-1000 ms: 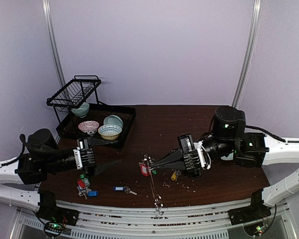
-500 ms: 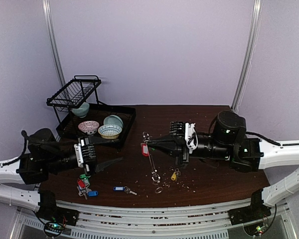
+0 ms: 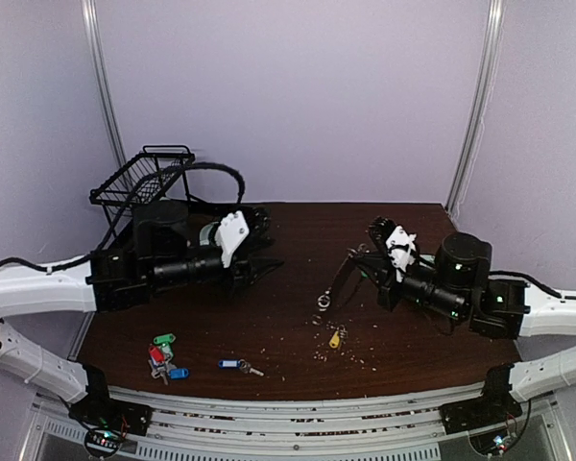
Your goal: Put the keys on the keyring
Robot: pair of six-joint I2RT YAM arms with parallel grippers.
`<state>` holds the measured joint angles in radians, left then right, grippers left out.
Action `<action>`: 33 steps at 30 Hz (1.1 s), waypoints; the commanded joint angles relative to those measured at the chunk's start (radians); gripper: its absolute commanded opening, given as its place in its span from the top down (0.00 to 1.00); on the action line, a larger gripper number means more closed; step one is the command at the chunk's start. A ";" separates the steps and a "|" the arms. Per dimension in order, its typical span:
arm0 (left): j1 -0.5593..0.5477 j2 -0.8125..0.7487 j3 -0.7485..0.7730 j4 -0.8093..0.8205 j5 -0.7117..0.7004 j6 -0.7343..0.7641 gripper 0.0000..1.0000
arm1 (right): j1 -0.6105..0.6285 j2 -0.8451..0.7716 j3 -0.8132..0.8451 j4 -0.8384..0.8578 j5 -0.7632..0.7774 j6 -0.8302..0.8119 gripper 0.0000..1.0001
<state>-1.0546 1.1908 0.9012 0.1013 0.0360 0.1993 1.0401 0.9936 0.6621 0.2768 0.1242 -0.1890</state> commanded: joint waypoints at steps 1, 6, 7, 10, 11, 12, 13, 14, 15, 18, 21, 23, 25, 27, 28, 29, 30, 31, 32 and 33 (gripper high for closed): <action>0.027 0.240 0.179 -0.129 -0.032 -0.281 0.65 | -0.065 -0.097 -0.007 -0.136 0.268 0.115 1.00; -0.002 0.469 0.218 0.022 -0.076 -0.515 0.64 | -0.135 -0.154 -0.044 -0.207 0.468 0.118 1.00; -0.012 0.520 0.249 0.016 -0.087 -0.541 0.64 | -0.157 -0.162 -0.048 -0.219 0.493 0.117 1.00; -0.050 0.668 0.388 -0.061 -0.136 -0.603 0.61 | -0.206 -0.198 -0.072 -0.222 0.517 0.105 1.00; -0.065 0.714 0.440 -0.091 -0.149 -0.620 0.61 | -0.222 -0.212 -0.083 -0.215 0.516 0.097 1.00; -0.086 0.773 0.485 -0.121 -0.168 -0.644 0.61 | -0.237 -0.227 -0.093 -0.207 0.513 0.087 1.00; -0.101 0.818 0.528 -0.145 -0.185 -0.664 0.61 | -0.249 -0.236 -0.104 -0.204 0.512 0.081 1.00; -0.113 0.856 0.568 -0.164 -0.203 -0.687 0.60 | -0.257 -0.245 -0.110 -0.202 0.510 0.075 1.00; -0.125 0.895 0.605 -0.183 -0.221 -0.712 0.59 | -0.262 -0.250 -0.114 -0.200 0.508 0.081 1.00; -0.142 0.993 0.707 -0.255 -0.291 -0.797 0.56 | -0.268 -0.253 -0.114 -0.200 0.486 0.087 1.00; -0.147 1.069 0.776 -0.317 -0.366 -0.859 0.55 | -0.269 -0.241 -0.105 -0.213 0.481 0.083 1.00; -0.154 1.111 0.818 -0.353 -0.396 -0.868 0.55 | -0.269 -0.231 -0.096 -0.224 0.475 0.089 1.00; -0.165 1.142 0.853 -0.382 -0.406 -0.865 0.54 | -0.270 -0.221 -0.103 -0.214 0.462 0.089 1.00; -0.169 1.150 0.842 -0.382 -0.405 -0.861 0.53 | -0.270 -0.204 -0.107 -0.203 0.450 0.075 1.00; -0.168 1.150 0.830 -0.382 -0.403 -0.862 0.53 | -0.271 -0.194 -0.102 -0.208 0.449 0.070 1.00; -0.167 1.150 0.817 -0.381 -0.403 -0.854 0.53 | -0.271 -0.185 -0.092 -0.223 0.445 0.072 1.00; -0.164 1.150 0.808 -0.385 -0.404 -0.848 0.53 | -0.271 -0.179 -0.084 -0.238 0.440 0.076 1.00; -0.162 1.150 0.798 -0.388 -0.403 -0.845 0.53 | -0.271 -0.178 -0.081 -0.246 0.431 0.077 1.00; -0.159 1.150 0.791 -0.391 -0.401 -0.845 0.53 | -0.271 -0.182 -0.081 -0.249 0.416 0.079 1.00; -0.155 1.150 0.787 -0.393 -0.397 -0.851 0.53 | -0.272 -0.189 -0.083 -0.251 0.405 0.082 1.00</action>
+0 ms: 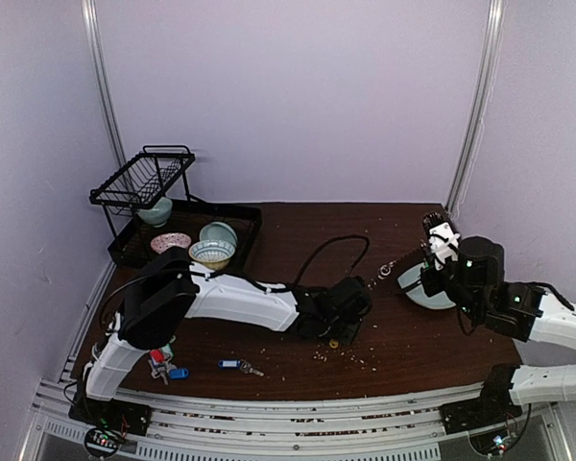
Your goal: Put the keys on the keyring
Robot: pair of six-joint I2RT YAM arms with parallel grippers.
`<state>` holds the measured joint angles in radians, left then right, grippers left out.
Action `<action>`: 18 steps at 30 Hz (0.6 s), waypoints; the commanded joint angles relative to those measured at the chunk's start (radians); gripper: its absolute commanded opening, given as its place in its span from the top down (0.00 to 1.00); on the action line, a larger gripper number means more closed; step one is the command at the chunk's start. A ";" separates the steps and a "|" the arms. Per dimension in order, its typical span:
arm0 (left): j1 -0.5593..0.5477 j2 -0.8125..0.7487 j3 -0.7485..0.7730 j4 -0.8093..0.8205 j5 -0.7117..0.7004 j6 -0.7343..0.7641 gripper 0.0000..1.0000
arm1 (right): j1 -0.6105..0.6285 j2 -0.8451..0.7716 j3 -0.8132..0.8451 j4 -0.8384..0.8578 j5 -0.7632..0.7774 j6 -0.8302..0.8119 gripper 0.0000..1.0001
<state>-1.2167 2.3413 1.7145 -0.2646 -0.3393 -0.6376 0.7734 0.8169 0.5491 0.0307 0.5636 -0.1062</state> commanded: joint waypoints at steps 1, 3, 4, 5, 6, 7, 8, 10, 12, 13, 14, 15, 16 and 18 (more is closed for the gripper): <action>0.008 -0.002 -0.029 -0.028 -0.019 -0.020 0.53 | -0.005 -0.023 0.026 0.000 -0.040 0.000 1.00; 0.008 -0.002 -0.040 -0.030 -0.023 -0.040 0.53 | -0.004 -0.053 0.011 0.020 -0.048 -0.005 1.00; 0.008 -0.002 -0.048 -0.029 -0.021 -0.055 0.53 | -0.004 -0.065 0.007 0.022 -0.053 -0.005 1.00; 0.008 -0.001 -0.058 -0.029 -0.018 -0.066 0.53 | -0.004 -0.075 0.008 0.019 -0.059 -0.004 1.00; 0.008 -0.001 -0.066 -0.029 -0.014 -0.071 0.54 | -0.004 -0.084 0.014 0.007 -0.069 -0.001 1.00; 0.008 -0.002 -0.072 -0.038 -0.018 -0.077 0.54 | -0.004 -0.094 0.022 -0.005 -0.077 0.009 1.00; 0.007 -0.004 -0.075 -0.048 -0.028 -0.079 0.54 | -0.004 -0.105 0.021 -0.006 -0.084 0.016 1.00; 0.006 -0.012 -0.085 -0.052 -0.049 -0.082 0.54 | -0.005 -0.124 0.004 0.017 -0.108 0.015 1.00; 0.006 -0.013 -0.081 -0.053 -0.062 -0.078 0.55 | -0.005 -0.132 -0.006 0.033 -0.125 0.011 1.00; 0.006 -0.013 -0.081 -0.053 -0.061 -0.076 0.55 | -0.004 -0.132 -0.005 0.033 -0.128 0.011 1.00; 0.006 -0.015 -0.084 -0.052 -0.056 -0.076 0.55 | -0.004 -0.129 -0.003 0.031 -0.128 0.010 1.00; 0.006 -0.018 -0.091 -0.053 -0.052 -0.077 0.55 | -0.004 -0.125 -0.002 0.030 -0.130 0.011 1.00; 0.006 -0.022 -0.100 -0.053 -0.048 -0.077 0.56 | -0.004 -0.120 -0.003 0.031 -0.135 0.010 1.00; 0.006 -0.034 -0.117 -0.053 -0.044 -0.076 0.56 | -0.003 -0.114 0.000 0.030 -0.145 0.007 1.00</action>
<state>-1.2167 2.3177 1.6547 -0.2325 -0.3882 -0.6945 0.7734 0.6991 0.5488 0.0238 0.4492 -0.1013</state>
